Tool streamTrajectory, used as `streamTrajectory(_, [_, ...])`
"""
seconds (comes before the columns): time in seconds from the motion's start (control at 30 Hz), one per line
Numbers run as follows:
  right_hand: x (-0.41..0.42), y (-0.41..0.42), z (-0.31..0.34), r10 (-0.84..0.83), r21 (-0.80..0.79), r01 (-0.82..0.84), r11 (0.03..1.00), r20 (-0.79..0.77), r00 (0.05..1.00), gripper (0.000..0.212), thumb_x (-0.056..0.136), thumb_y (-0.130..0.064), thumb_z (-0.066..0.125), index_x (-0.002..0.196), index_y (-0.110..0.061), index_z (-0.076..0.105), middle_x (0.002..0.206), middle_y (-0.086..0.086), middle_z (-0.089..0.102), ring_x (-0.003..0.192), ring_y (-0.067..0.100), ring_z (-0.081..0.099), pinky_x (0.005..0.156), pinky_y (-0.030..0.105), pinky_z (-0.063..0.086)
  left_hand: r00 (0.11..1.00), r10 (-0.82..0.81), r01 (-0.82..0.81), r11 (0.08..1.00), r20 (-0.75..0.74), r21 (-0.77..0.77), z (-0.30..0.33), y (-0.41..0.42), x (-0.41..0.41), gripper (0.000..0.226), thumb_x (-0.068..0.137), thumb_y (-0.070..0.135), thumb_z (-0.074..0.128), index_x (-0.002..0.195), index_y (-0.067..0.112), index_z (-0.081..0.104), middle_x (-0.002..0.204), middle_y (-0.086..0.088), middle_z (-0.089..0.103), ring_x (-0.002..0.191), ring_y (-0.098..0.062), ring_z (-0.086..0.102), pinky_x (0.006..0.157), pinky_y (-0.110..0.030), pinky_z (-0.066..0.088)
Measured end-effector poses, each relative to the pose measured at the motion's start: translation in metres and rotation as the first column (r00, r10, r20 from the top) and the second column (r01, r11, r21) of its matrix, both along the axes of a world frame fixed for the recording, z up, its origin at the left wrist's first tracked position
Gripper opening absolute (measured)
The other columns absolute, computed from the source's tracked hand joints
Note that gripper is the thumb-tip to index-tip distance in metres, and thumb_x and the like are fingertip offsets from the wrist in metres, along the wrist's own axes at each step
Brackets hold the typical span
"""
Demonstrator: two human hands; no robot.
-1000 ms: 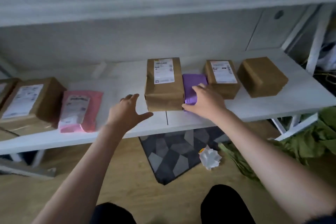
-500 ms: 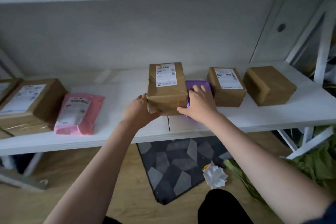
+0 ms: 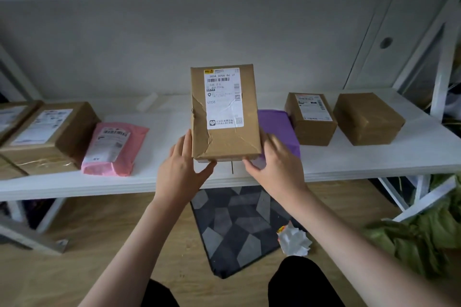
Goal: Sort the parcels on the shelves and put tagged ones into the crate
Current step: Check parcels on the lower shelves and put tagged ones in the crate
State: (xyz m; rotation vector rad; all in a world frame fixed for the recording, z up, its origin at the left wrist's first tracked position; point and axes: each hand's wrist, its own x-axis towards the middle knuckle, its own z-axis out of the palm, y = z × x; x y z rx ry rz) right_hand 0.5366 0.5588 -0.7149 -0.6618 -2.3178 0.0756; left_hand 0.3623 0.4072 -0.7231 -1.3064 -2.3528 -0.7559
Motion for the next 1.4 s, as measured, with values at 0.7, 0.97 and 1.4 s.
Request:
streamTrajectory(0.7, [-0.096,-0.063,0.005,0.194,-0.305,-0.115,0.945,0.245,0.950,0.054,0.085,-0.055,0.066,0.126,-0.023,0.052,0.117,-0.005,0.060,0.097,0.020,0.065,0.074,0.035,0.055,0.926,0.108,-0.064,0.989,0.362,-0.131,0.004,-0.099,-0.066,0.037,0.081,0.027,0.077,0.112,0.023,0.057,0.101,0.008,0.065,0.087,-0.013,0.066,0.071,-0.027,0.051])
streamTrajectory(0.97, [-0.087,-0.056,0.003,0.229,-0.313,-0.135,0.940,0.287,0.930,0.069,0.089,-0.047,0.066,0.146,-0.020,0.038,0.131,-0.004,0.057,0.107,0.025,0.064,0.082,0.037,0.053,0.860,0.381,-0.351,0.925,0.340,-0.149,0.014,-0.132,-0.050,0.035,0.090,0.035,0.066,0.120,0.017,0.064,0.100,0.005,0.074,0.079,-0.018,0.067,0.071,-0.034,0.052])
streamTrajectory(1.4, [0.100,0.080,0.008,-0.102,-0.324,0.180,0.929,0.243,0.965,0.039,0.089,-0.046,0.067,0.121,-0.024,0.064,0.110,-0.008,0.067,0.098,0.018,0.065,0.070,0.029,0.045,0.950,-0.061,0.067,0.998,0.305,-0.010,0.026,0.042,0.072,0.022,0.089,0.032,0.068,0.106,0.019,0.069,0.086,0.007,0.070,0.076,-0.013,0.067,0.071,-0.029,0.053])
